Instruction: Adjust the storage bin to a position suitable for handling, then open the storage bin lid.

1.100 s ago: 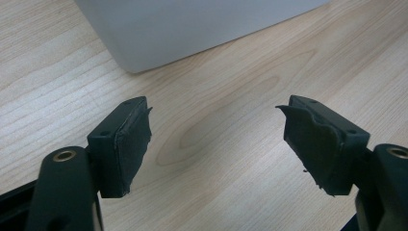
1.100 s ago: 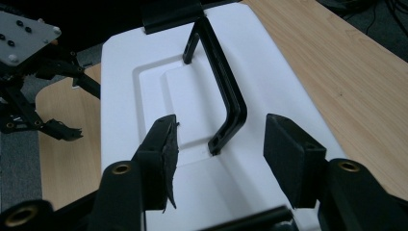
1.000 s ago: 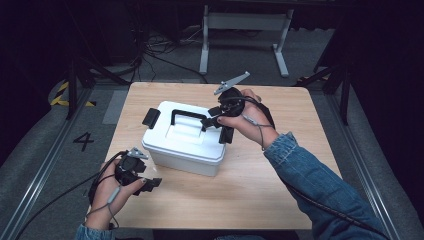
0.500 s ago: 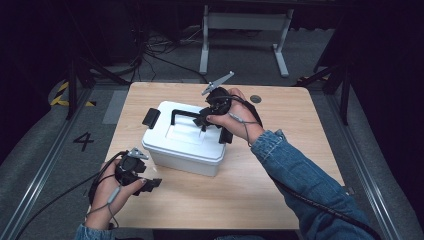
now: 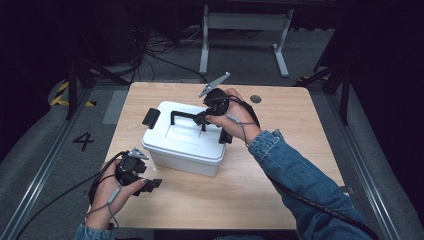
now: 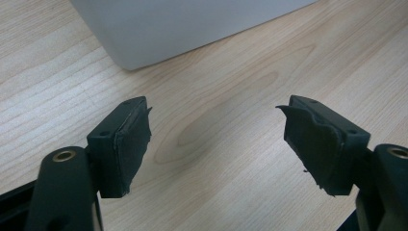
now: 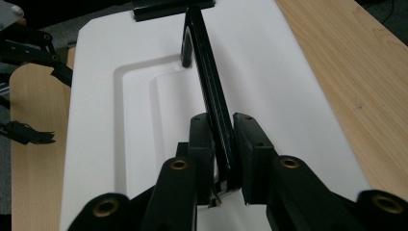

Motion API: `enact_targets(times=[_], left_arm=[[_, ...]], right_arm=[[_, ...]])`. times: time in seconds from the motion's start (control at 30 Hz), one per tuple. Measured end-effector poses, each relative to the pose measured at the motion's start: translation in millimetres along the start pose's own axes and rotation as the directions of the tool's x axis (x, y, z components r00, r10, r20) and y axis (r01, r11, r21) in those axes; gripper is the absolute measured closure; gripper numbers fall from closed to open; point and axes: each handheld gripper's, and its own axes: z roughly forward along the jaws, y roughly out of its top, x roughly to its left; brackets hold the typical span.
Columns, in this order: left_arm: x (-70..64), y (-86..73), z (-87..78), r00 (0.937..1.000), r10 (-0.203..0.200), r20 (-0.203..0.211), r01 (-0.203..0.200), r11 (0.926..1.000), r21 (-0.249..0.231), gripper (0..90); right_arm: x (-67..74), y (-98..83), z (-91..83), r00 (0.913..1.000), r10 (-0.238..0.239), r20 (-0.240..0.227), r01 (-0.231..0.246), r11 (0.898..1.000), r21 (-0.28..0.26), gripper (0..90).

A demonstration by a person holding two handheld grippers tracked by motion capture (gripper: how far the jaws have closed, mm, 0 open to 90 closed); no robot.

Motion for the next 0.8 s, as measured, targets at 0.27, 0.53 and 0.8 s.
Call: enact_targets(times=[0.27,0.53,0.8], left_arm=[[0.0,3.4,1.4,1.0000,-0.001,0.002,0.001,1.0000,0.002,25.2],[0.2,5.3,2.3,1.0000,0.007,0.004,-0.007,1.0000,0.004,25.1],[1.6,-0.1,-0.7,0.9999,0.005,-0.009,-0.005,1.0000,-0.003,25.1]], right_arm=[[1.9,-0.6,-0.7,0.9998,-0.014,-0.014,0.014,1.000,-0.002,80.5],[4.6,-0.7,-1.5,0.9989,-0.039,-0.026,0.038,0.999,-0.009,82.3],[6.6,3.9,-4.9,0.9978,-0.057,-0.032,0.057,0.998,-0.005,84.2]])
